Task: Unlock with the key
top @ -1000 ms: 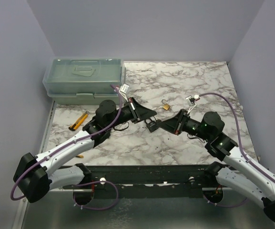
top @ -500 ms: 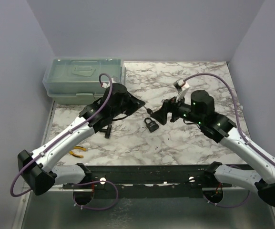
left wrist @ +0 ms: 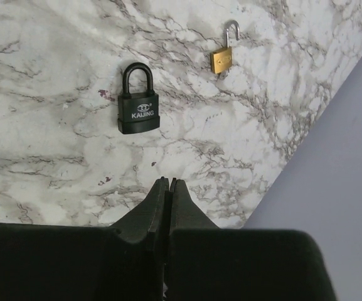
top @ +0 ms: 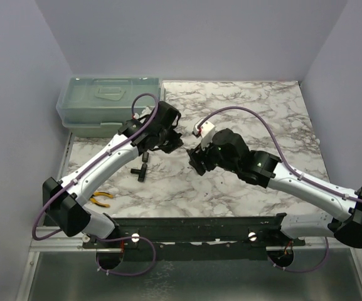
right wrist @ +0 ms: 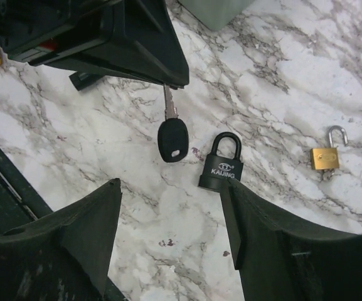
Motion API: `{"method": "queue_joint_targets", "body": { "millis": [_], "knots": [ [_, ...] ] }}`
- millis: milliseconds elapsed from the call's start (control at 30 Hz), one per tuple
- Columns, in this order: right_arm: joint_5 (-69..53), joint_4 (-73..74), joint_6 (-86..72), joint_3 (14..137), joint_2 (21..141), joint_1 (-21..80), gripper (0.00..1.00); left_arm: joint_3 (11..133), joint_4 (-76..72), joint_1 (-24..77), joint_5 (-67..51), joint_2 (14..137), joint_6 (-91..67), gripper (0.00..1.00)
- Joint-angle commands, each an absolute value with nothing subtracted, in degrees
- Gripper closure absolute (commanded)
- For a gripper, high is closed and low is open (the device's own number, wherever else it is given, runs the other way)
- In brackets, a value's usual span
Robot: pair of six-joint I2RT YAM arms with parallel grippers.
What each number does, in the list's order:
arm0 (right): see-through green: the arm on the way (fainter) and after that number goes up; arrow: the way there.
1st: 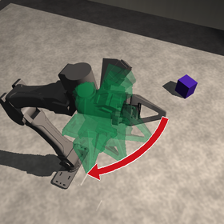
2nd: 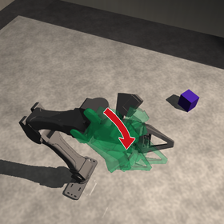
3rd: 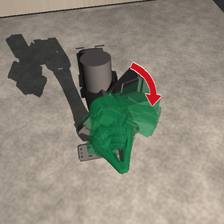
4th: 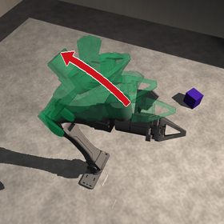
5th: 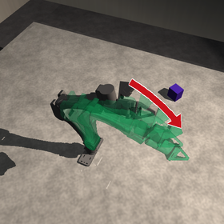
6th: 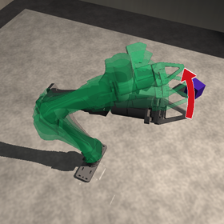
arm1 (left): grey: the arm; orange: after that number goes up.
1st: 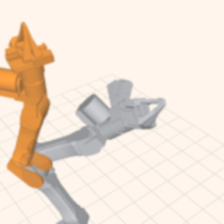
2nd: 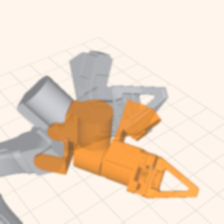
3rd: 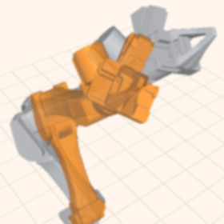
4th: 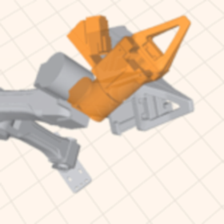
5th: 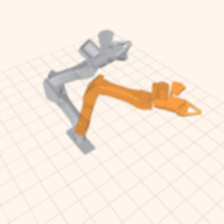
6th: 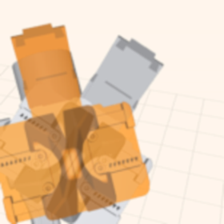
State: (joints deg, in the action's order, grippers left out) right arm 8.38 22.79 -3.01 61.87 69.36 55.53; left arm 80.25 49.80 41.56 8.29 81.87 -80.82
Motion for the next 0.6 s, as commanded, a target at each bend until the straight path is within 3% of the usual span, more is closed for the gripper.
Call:
{"method": "queue_joint_targets", "body": {
  "millis": [0, 333, 567],
  "knots": [
    [12.9, 17.4, 1.6, 61.2, 69.1, 56.5, 0.32, 80.8, 54.4, 39.4, 4.8, 81.6, -84.2, 1.00],
    [10.8, 6.4, 8.3, 55.3, 68.1, 56.8, 0.46, 77.7, 51.9, 35.4, -6.5, 80.5, -86.9, 1.00],
    [2.5, -9.4, 16.4, 43.8, 61.4, 56.8, 0.53, 75.8, 49.2, 33.4, -12.6, 79.6, -88.6, 1.00]
  ]
}}
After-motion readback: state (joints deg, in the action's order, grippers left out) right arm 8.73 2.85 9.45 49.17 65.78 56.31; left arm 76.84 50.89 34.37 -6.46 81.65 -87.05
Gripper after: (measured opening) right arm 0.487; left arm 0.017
